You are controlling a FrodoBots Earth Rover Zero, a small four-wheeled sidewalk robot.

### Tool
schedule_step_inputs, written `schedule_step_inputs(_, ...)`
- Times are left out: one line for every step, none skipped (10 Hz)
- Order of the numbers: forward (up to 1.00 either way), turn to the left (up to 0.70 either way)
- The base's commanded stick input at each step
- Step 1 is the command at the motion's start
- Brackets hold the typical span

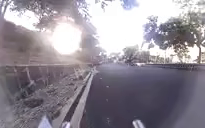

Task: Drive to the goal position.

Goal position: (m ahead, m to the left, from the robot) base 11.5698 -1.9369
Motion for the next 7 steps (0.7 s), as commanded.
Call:
schedule_step_inputs(0.50,0.00)
schedule_step_inputs(0.50,0.00)
schedule_step_inputs(0.50,0.00)
schedule_step_inputs(0.50,0.00)
schedule_step_inputs(0.50,0.00)
schedule_step_inputs(0.50,0.00)
schedule_step_inputs(0.50,0.00)
